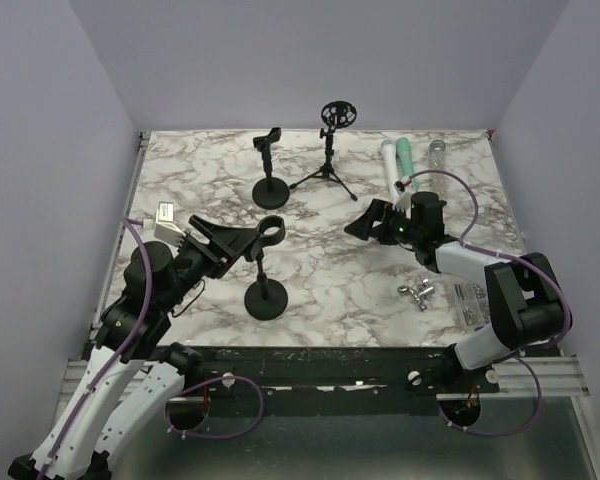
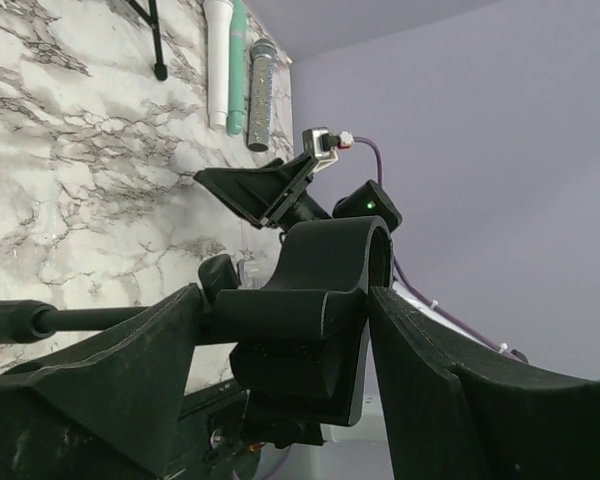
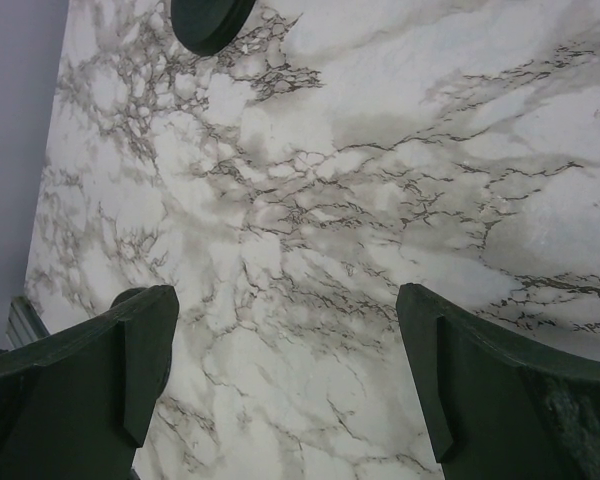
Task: Remove the microphone from the stand
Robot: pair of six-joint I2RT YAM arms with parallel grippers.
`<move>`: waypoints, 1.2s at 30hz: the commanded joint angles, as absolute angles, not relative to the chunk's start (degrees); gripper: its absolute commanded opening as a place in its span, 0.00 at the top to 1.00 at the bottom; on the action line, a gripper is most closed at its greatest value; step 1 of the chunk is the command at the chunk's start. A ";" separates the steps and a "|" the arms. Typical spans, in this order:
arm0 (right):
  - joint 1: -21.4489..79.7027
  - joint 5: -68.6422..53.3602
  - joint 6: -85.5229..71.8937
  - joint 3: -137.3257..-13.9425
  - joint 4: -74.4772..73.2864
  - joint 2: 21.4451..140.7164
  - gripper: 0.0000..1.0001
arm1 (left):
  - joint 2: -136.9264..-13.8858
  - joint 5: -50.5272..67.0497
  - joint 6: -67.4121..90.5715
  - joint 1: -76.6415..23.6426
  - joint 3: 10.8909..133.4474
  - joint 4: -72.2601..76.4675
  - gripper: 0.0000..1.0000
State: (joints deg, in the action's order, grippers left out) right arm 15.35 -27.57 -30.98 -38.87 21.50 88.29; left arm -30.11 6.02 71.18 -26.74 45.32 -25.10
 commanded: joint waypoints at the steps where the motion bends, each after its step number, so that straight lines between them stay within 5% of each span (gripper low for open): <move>1: 15.35 -26.64 -29.97 -38.02 23.38 88.87 0.00 | -27.75 4.22 73.20 -26.76 40.26 -28.74 0.33; 16: 15.34 -26.28 -30.41 -38.14 23.80 91.66 0.00 | -19.04 -1.93 71.39 -26.80 23.61 -32.96 0.35; 36: 15.38 -25.47 -30.36 -38.25 23.84 93.43 0.00 | -22.04 -3.78 66.73 -26.81 18.98 -31.82 0.27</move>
